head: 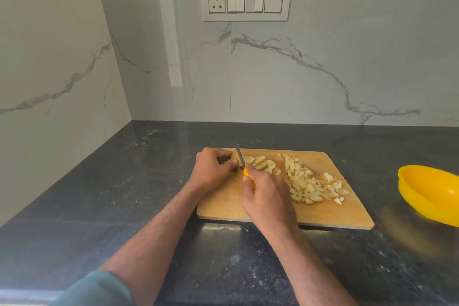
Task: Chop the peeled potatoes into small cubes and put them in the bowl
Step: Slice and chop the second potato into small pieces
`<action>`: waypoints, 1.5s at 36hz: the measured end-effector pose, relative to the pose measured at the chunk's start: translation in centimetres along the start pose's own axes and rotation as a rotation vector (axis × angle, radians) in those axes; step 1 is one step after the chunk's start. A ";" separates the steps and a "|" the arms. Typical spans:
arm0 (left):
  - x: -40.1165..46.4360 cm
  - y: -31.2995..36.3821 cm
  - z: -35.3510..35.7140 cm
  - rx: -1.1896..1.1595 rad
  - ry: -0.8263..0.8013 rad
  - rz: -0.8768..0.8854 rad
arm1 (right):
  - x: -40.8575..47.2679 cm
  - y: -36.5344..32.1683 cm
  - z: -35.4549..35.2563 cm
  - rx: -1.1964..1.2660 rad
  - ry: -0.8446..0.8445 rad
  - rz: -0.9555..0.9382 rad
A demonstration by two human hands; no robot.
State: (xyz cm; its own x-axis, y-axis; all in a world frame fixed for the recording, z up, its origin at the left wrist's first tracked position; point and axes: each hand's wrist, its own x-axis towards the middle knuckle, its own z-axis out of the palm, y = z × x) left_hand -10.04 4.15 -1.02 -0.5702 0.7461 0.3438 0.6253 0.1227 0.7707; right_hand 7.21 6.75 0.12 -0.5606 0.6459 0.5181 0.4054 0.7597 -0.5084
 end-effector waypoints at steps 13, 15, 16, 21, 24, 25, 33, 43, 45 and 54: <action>0.1 -0.1 0.1 0.022 0.071 -0.043 | 0.1 0.1 0.5 -0.050 -0.030 -0.029; 0.2 -0.3 0.1 0.029 0.064 -0.047 | 0.2 0.1 0.7 -0.055 -0.036 -0.018; 0.3 -0.4 0.2 0.033 0.064 -0.055 | 0.2 0.1 0.7 -0.055 -0.038 -0.011; 0.3 -0.6 0.4 0.058 0.072 -0.067 | 0.1 0.1 0.6 -0.064 -0.035 -0.005; 0.4 -0.7 0.5 0.064 0.072 -0.068 | 0.2 0.0 0.7 -0.084 -0.041 -0.013; 0.5 -0.7 0.5 0.067 0.072 -0.070 | 0.2 0.0 0.8 -0.086 -0.035 -0.011; 0.6 -0.5 0.7 0.118 -0.012 -0.042 | 0.4 0.6 0.0 -0.104 0.059 0.077; 1.9 0.8 0.6 0.256 -0.221 -0.001 | 0.3 0.5 -0.1 -0.122 0.020 0.142; 2.1 0.7 0.8 0.297 -0.240 0.007 | 0.2 0.5 -0.2 -0.131 0.017 0.118; 1.6 -0.4 0.0 0.324 -0.152 0.043 | 0.2 0.6 0.0 -0.107 -0.015 0.043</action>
State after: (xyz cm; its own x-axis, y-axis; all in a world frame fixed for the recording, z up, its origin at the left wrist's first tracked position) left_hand -11.21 5.34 -0.76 -0.4692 0.8409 0.2697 0.7973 0.2721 0.5388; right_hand 7.36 7.37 -0.06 -0.5515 0.6775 0.4866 0.5035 0.7355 -0.4533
